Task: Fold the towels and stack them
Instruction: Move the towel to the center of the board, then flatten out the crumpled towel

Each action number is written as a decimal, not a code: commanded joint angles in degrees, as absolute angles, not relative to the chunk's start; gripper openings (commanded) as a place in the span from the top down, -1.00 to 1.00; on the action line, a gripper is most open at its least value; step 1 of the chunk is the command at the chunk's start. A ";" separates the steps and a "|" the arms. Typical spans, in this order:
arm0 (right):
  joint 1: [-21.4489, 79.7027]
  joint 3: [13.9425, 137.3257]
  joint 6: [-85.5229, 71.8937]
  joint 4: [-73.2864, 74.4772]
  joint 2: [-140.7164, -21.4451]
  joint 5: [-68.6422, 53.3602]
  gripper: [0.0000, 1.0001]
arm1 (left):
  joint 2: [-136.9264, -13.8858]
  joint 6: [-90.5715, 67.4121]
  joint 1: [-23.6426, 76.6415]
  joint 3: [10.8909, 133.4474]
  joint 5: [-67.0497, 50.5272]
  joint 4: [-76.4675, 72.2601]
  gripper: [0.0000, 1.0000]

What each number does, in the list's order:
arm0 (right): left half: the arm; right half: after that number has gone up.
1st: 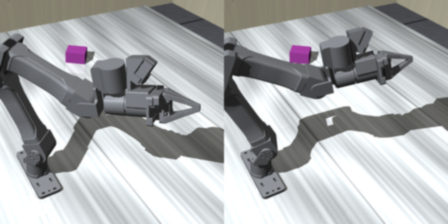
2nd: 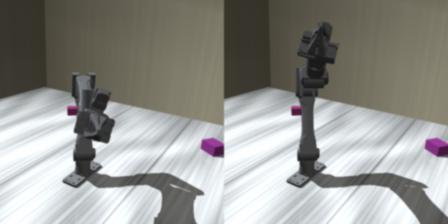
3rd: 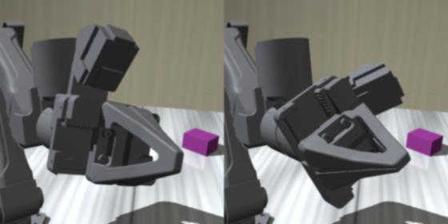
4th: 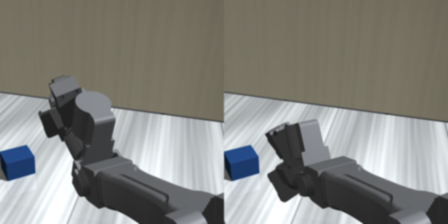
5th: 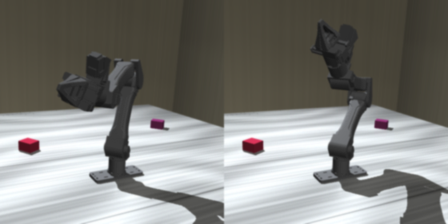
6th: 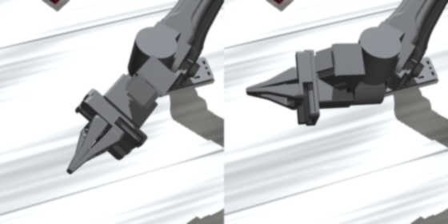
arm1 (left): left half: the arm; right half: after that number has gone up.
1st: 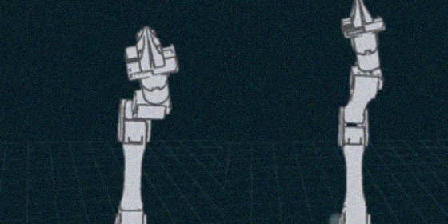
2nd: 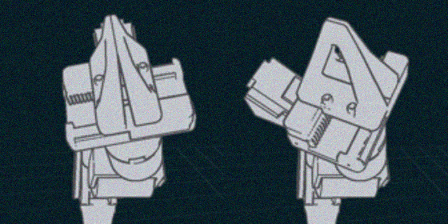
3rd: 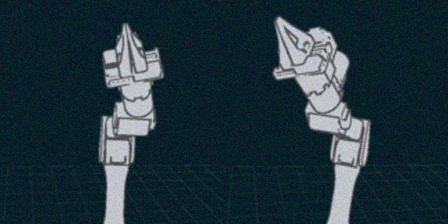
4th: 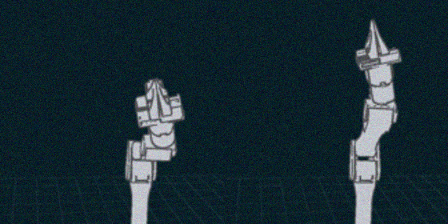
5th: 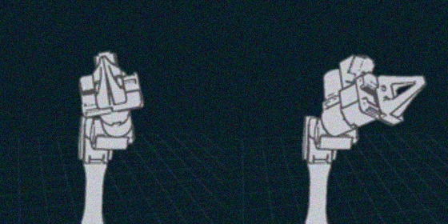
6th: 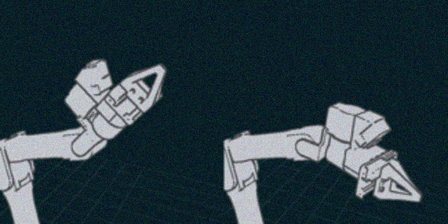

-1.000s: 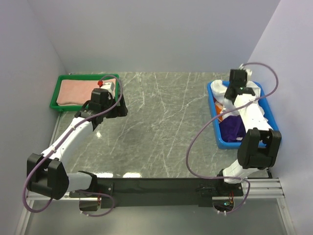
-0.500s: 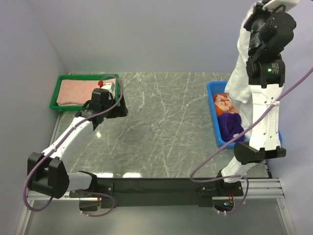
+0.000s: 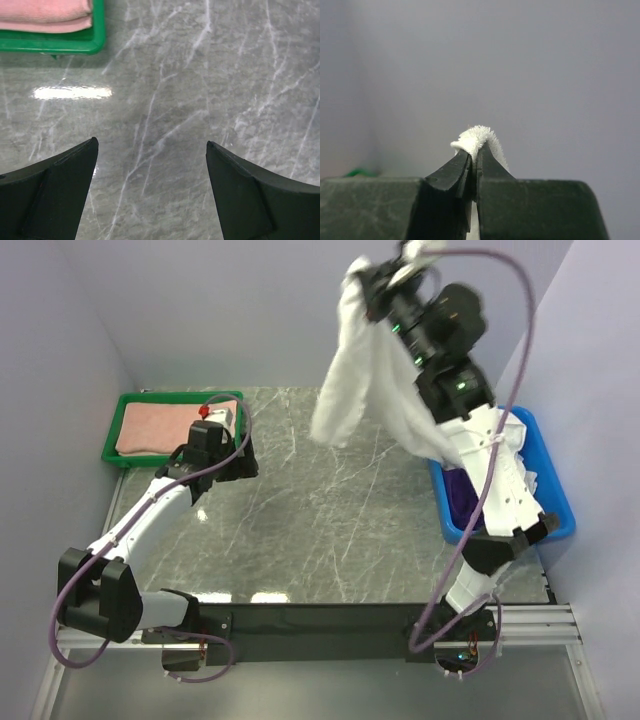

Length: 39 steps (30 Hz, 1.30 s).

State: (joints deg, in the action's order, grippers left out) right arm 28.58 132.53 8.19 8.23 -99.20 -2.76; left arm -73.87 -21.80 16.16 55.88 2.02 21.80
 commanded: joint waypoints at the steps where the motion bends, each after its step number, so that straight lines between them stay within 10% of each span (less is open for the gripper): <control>1: 36.10 119.00 9.14 10.71 -91.60 -9.14 0.98 | -72.43 -23.63 14.42 57.92 6.50 21.53 -0.89; 8: 53.24 87.21 1.07 22.21 -78.76 -14.93 0.96 | -70.14 -26.98 6.95 57.75 6.95 21.97 -0.91; 15: 64.25 80.52 -3.16 35.07 -80.08 -14.62 -0.41 | -69.78 -26.46 5.54 57.04 3.35 20.83 -0.91; 18: 59.96 81.55 -4.73 35.15 -78.49 3.30 -0.63 | -70.05 -26.28 5.54 56.87 1.24 20.30 -0.90; 39: 34.72 82.00 -40.14 32.43 -110.73 31.64 -0.56 | -73.39 -26.54 6.50 57.22 -3.87 20.65 -0.89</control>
